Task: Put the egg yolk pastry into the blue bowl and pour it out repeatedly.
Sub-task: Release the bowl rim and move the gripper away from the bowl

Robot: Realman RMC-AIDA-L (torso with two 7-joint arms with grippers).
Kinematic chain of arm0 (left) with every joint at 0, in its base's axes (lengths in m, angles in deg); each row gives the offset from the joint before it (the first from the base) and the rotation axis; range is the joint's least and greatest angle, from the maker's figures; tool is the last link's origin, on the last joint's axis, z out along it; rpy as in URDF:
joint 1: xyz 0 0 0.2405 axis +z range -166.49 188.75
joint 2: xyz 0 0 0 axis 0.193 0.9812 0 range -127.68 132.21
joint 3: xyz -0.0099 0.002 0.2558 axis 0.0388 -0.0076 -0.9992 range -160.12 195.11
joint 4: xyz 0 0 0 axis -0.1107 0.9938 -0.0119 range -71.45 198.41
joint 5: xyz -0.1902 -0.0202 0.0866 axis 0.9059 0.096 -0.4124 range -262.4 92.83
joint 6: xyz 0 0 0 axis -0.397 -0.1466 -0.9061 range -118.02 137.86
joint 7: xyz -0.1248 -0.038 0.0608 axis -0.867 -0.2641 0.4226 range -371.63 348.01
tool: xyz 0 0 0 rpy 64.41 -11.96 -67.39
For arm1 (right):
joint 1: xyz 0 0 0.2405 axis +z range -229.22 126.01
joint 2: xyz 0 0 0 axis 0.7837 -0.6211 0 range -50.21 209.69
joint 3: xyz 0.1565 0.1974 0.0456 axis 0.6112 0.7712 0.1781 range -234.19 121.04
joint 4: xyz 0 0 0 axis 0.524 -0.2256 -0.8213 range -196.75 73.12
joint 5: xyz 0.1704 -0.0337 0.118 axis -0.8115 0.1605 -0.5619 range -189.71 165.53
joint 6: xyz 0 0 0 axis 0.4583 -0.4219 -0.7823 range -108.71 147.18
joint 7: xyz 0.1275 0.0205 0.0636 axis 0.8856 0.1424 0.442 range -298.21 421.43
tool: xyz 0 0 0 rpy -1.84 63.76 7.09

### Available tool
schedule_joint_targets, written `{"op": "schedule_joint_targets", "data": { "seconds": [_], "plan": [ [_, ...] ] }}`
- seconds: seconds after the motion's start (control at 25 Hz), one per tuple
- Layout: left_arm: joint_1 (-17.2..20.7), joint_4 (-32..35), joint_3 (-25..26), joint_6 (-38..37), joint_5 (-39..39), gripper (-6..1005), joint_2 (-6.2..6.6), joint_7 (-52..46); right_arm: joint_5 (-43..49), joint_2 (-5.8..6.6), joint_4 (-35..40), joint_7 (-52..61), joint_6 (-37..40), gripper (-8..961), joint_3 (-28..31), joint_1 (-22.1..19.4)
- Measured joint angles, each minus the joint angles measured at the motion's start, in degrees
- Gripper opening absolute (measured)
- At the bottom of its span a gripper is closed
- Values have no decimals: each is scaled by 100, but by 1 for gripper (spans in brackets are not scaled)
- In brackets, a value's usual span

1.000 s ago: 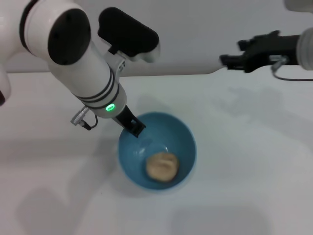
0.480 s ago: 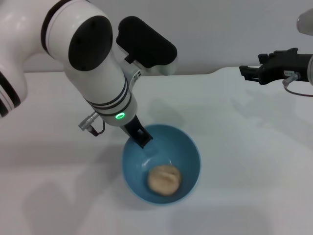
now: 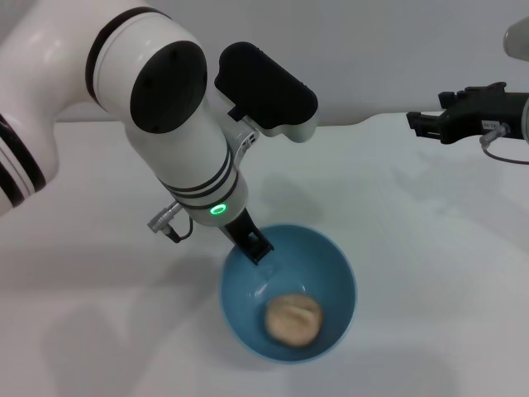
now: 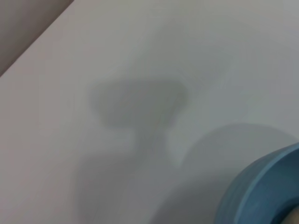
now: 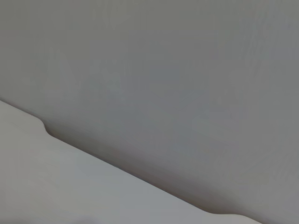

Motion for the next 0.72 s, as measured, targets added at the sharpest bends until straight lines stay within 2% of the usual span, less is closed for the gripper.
{"op": "schedule_joint_targets", "data": {
  "seconds": [0.6, 0.72],
  "plan": [
    [4, -78, -140, -414, 38, 134, 3, -150, 0, 6, 28, -3, 41, 530, 28, -35],
    [3, -78, -143, -560, 5, 234, 3, -149, 0, 10, 20, -4, 42, 530, 31, -38]
  ]
}}
